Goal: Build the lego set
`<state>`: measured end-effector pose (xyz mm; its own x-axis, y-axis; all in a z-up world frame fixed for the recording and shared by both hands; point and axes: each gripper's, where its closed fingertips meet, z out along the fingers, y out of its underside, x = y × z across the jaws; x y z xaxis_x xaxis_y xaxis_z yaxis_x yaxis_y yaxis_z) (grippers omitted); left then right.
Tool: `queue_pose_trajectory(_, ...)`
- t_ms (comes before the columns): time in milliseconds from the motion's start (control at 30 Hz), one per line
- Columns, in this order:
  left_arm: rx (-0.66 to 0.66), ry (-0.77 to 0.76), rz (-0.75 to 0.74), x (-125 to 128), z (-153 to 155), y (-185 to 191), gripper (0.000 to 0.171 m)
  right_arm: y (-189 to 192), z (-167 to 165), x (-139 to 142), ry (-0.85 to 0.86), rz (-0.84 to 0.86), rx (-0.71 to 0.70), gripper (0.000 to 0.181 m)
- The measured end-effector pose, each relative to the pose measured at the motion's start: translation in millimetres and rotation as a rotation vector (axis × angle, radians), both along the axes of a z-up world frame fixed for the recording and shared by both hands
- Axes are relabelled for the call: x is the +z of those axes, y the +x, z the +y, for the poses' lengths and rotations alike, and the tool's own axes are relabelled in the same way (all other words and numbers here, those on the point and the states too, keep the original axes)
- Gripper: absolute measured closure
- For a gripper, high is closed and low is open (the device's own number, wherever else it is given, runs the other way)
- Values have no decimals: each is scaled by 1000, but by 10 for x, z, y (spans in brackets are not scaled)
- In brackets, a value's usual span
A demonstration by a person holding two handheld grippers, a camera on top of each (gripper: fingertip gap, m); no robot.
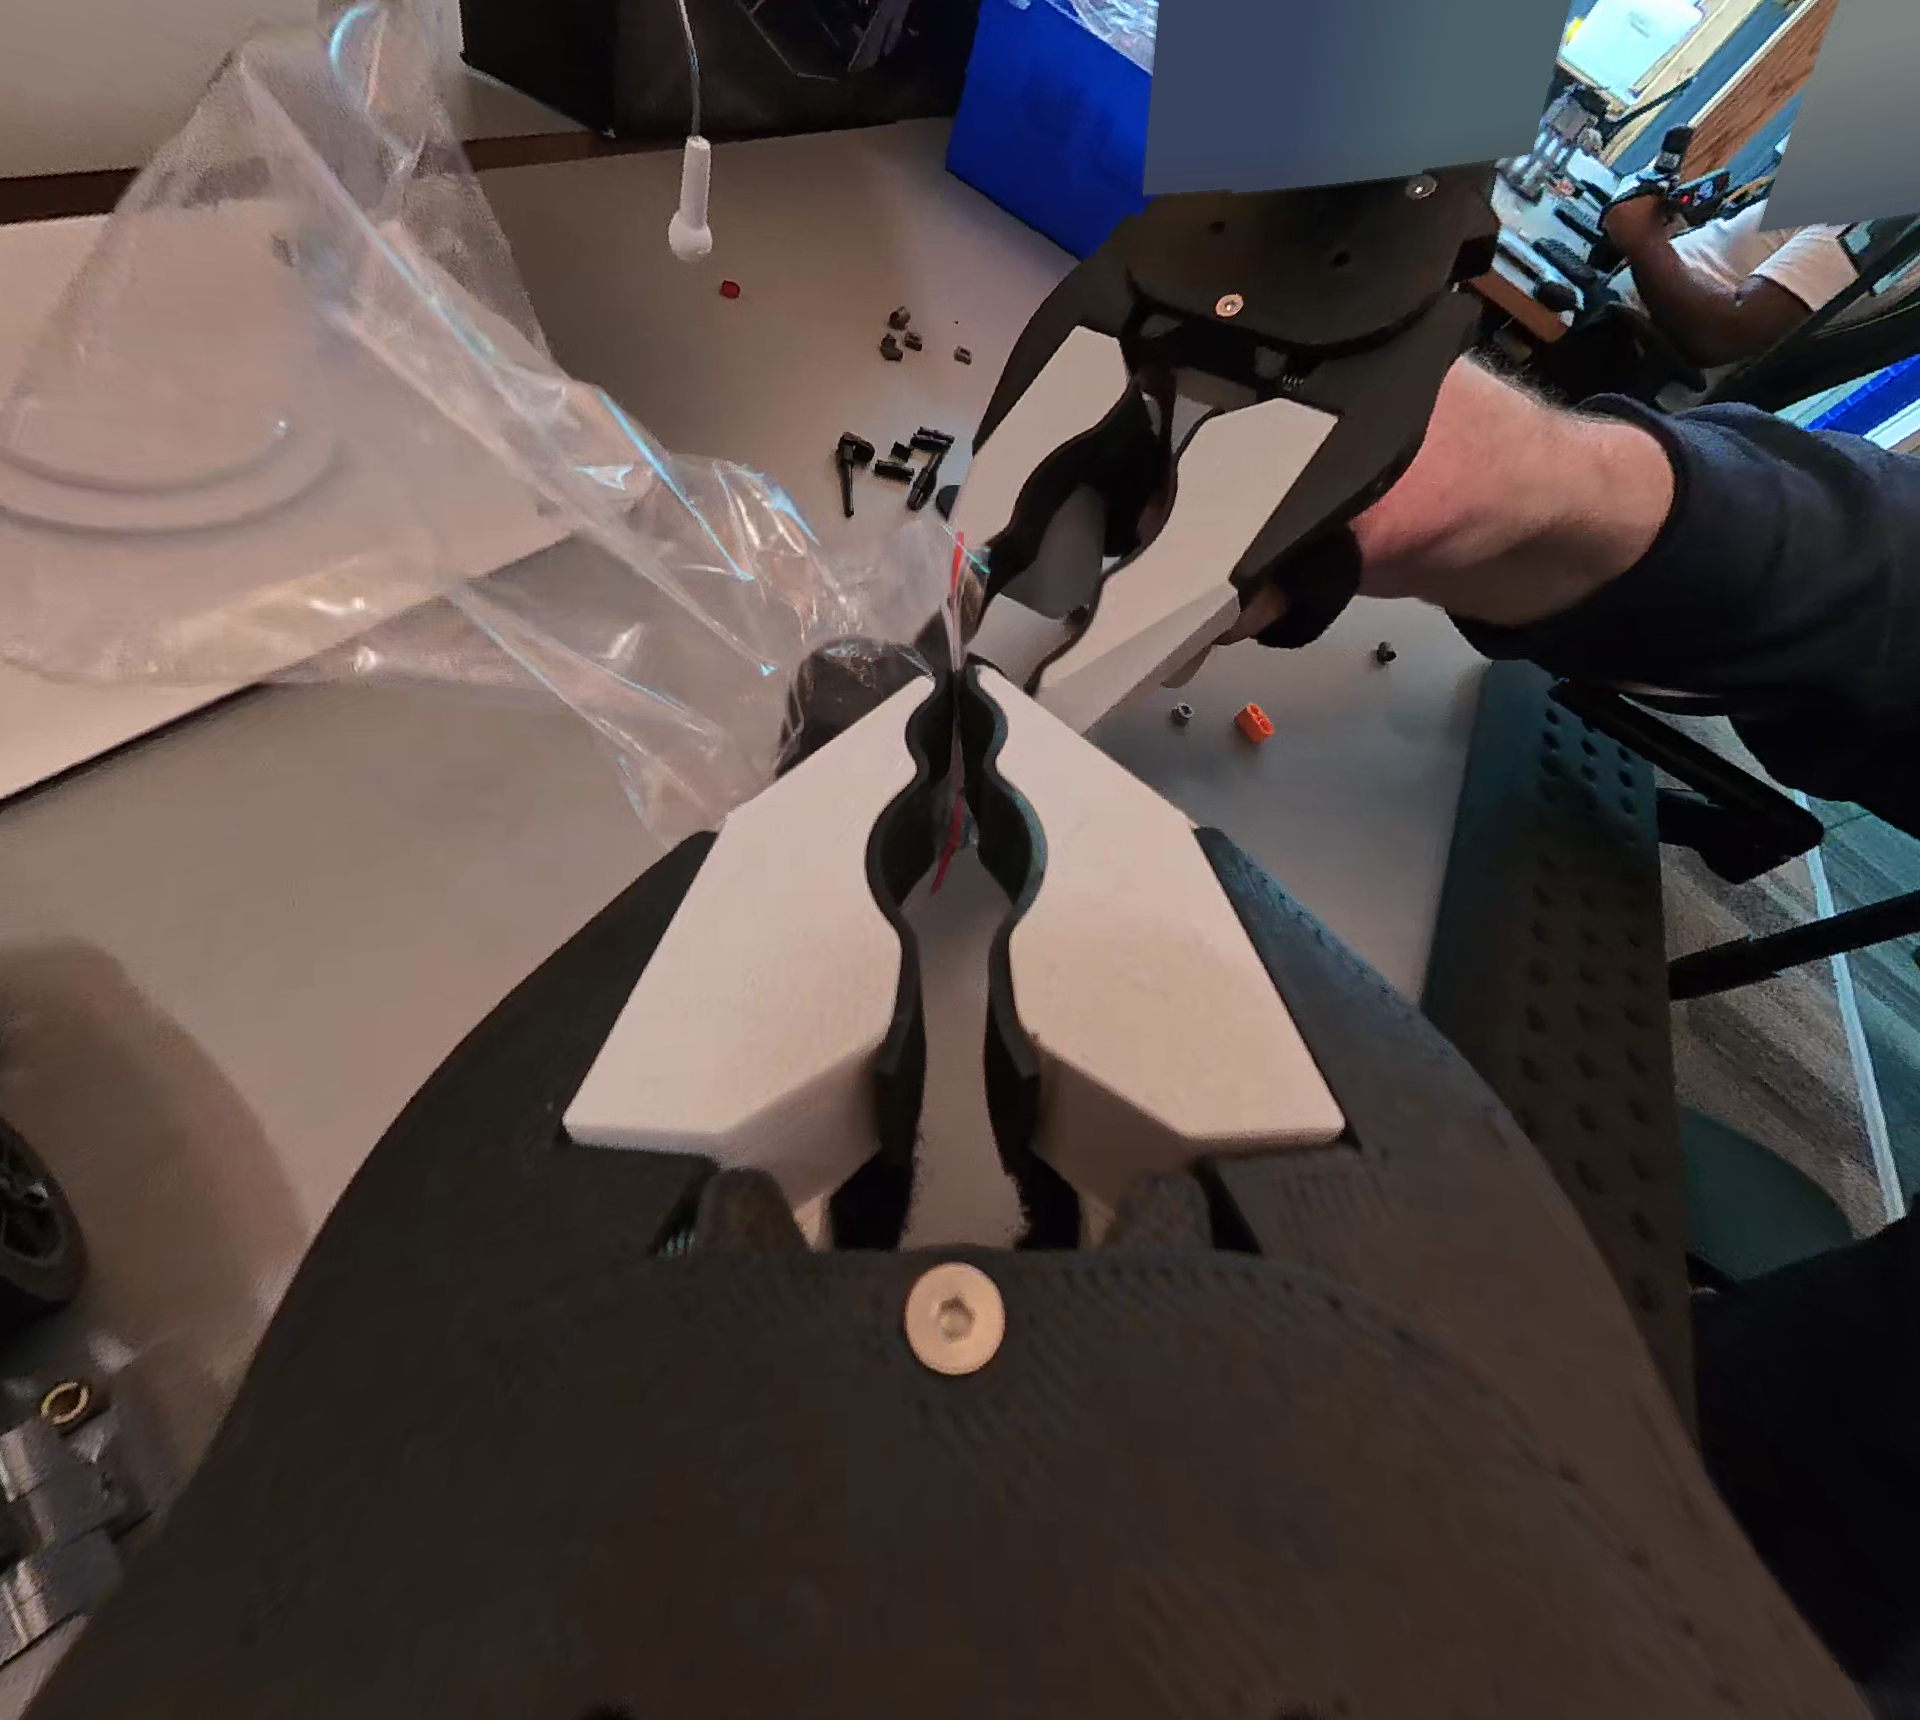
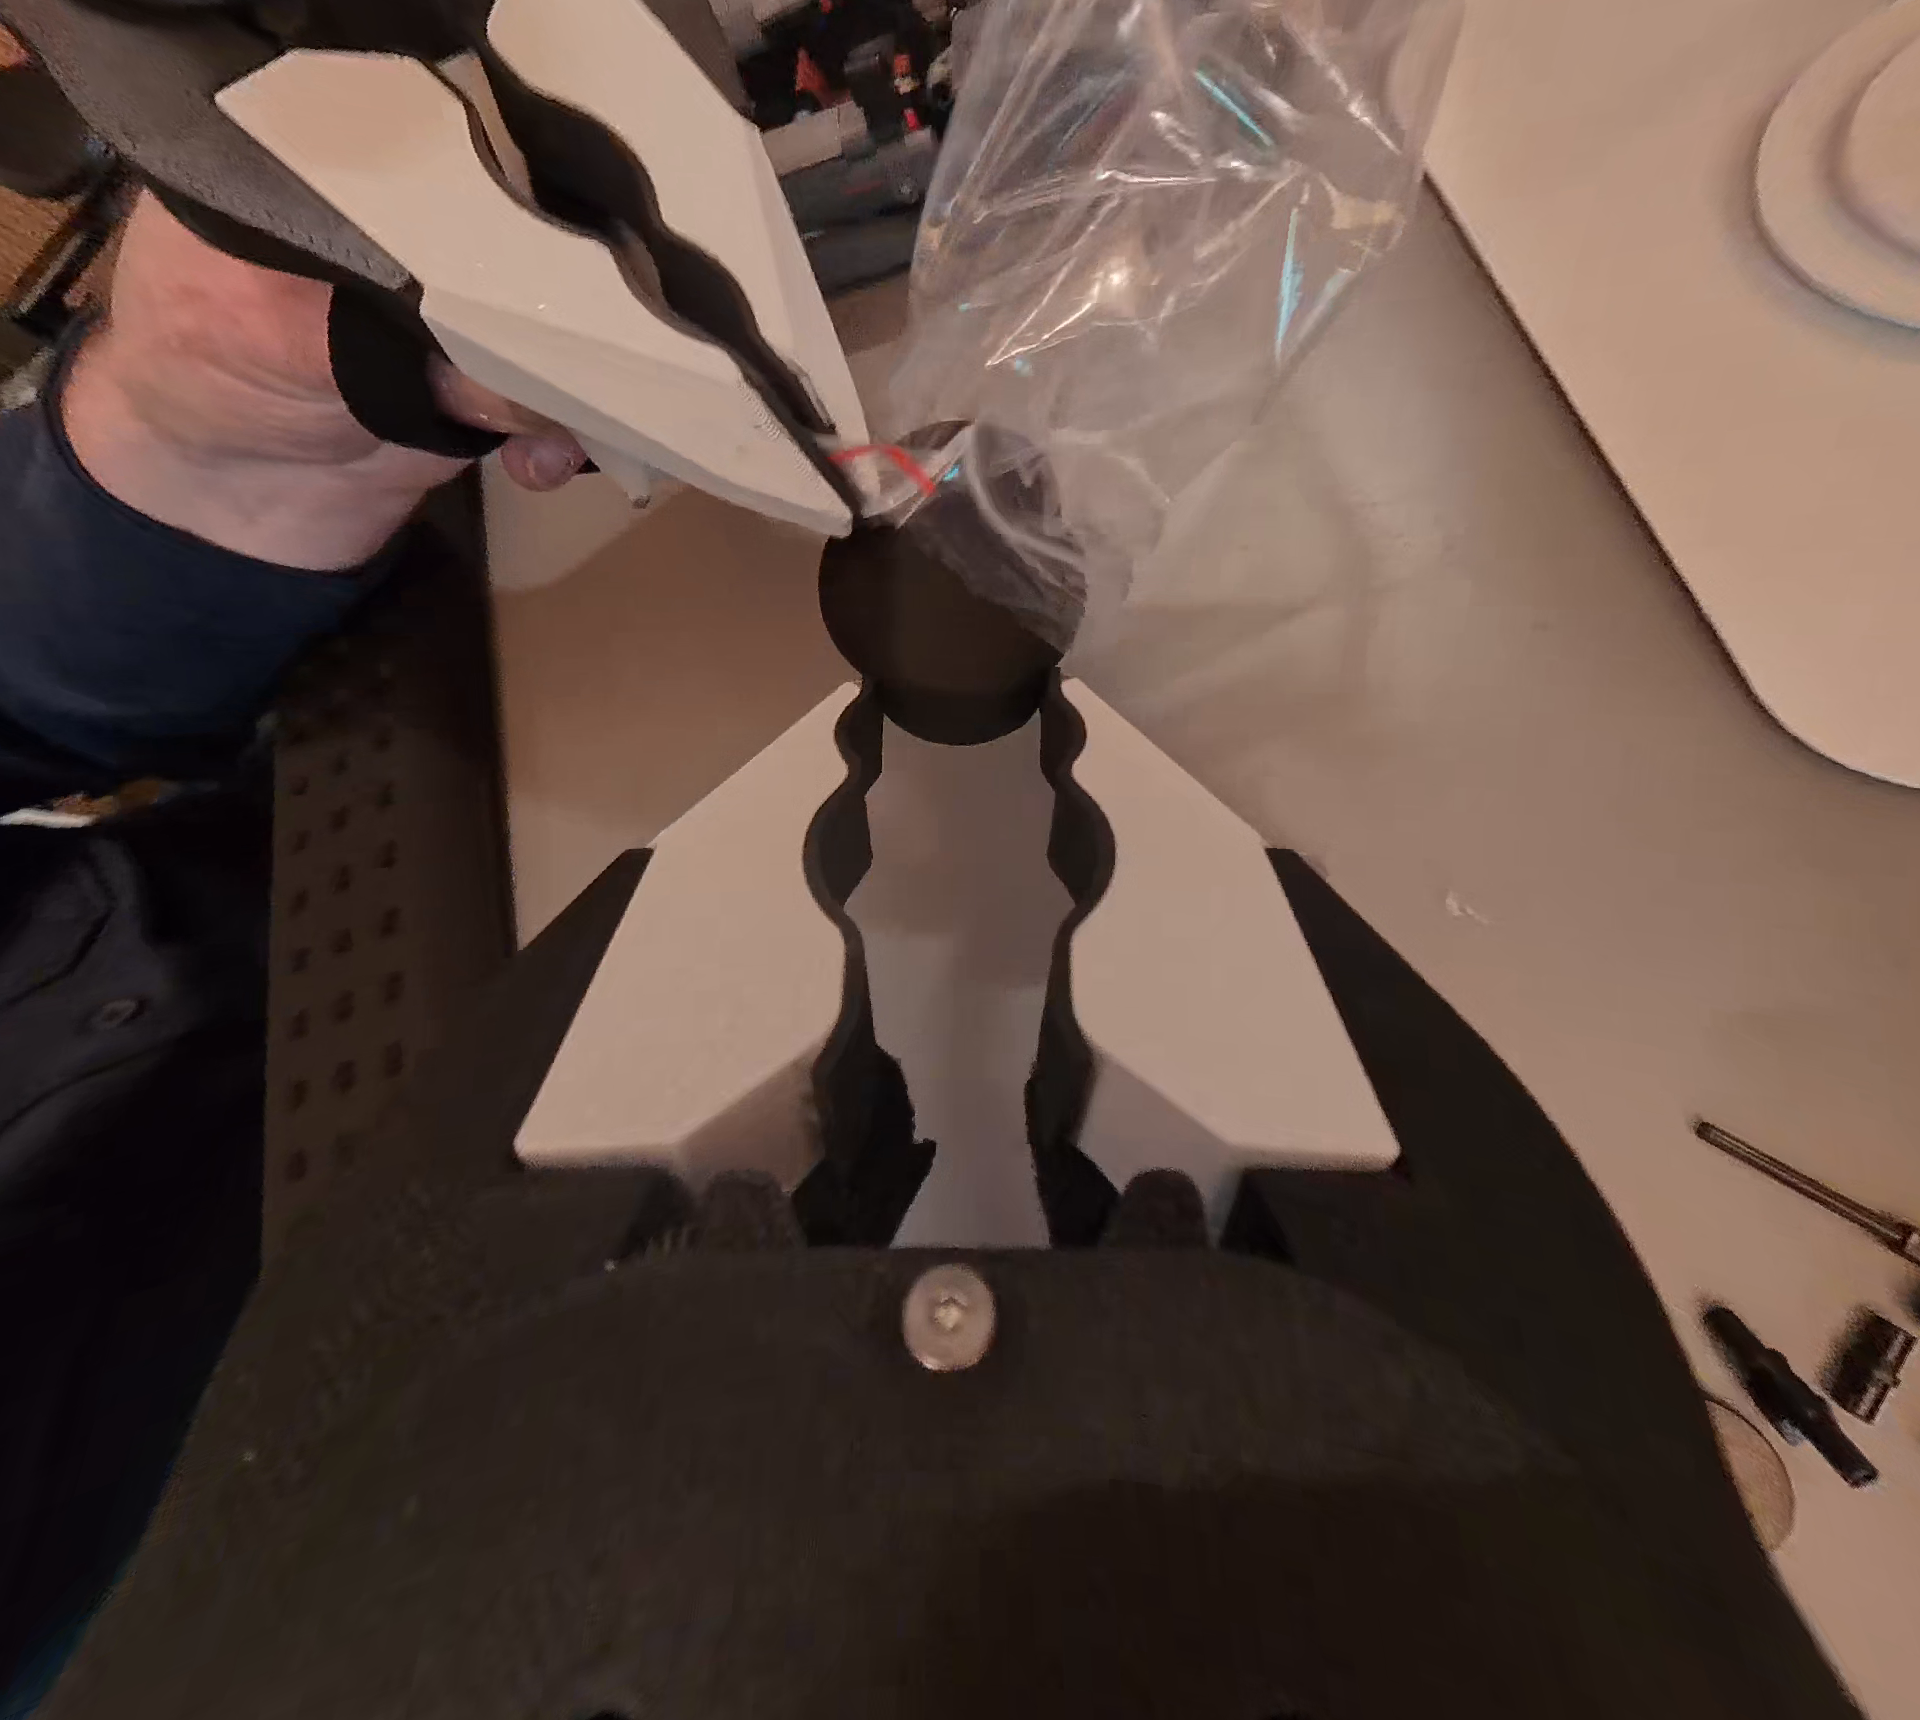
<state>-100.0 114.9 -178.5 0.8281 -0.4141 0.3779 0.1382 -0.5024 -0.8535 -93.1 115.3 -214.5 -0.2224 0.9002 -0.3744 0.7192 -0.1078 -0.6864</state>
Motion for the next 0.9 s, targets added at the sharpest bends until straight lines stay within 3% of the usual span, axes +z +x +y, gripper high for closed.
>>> queue_pose_trajectory(367, -45, 33, -85, 91, -20, 87, 171, -221, -17, 172, -188, 128, -77, 153)
queue_pose_trajectory(700, -99, 134, -234, 378, -92, 103, 171, -230, 30, 629, -343, 371, -51, 153)
queue_pose_trajectory(900, -162, 202, -243, 567, -169, 123, 171, -168, -40, 913, -358, 498, 8, 154)
